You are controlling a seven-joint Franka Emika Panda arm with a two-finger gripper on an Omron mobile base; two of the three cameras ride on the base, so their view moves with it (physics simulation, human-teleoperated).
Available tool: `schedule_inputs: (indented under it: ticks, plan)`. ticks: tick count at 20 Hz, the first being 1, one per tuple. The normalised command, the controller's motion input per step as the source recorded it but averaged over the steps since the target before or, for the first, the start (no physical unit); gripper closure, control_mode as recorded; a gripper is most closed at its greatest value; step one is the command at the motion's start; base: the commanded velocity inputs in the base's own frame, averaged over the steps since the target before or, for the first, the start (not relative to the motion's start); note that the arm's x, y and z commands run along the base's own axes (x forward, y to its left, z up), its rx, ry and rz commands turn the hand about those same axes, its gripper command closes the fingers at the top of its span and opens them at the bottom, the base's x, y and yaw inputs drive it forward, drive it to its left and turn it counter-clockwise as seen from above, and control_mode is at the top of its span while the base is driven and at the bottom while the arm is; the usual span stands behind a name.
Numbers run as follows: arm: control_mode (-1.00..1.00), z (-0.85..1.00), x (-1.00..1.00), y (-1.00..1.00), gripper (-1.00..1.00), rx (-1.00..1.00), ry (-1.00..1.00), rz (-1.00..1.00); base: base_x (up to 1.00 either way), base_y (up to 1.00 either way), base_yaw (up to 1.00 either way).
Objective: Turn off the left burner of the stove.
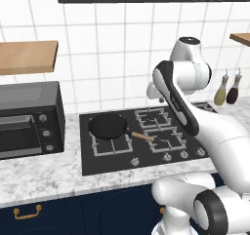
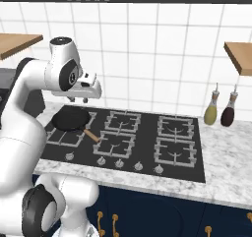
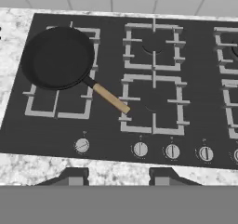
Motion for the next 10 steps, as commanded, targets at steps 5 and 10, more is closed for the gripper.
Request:
schedule_inputs:
  ticks: [5,10]
  plan:
    - [-1.0,0.0,-0.47,0.23,-1.0,-0.05,-0.04,0.05,0.0,0.0,0.0]
    - [-1.0,-0.1,-0.97,0.74,-1.0,-0.15,-0.06,0.21,0.0,0.0,0.0]
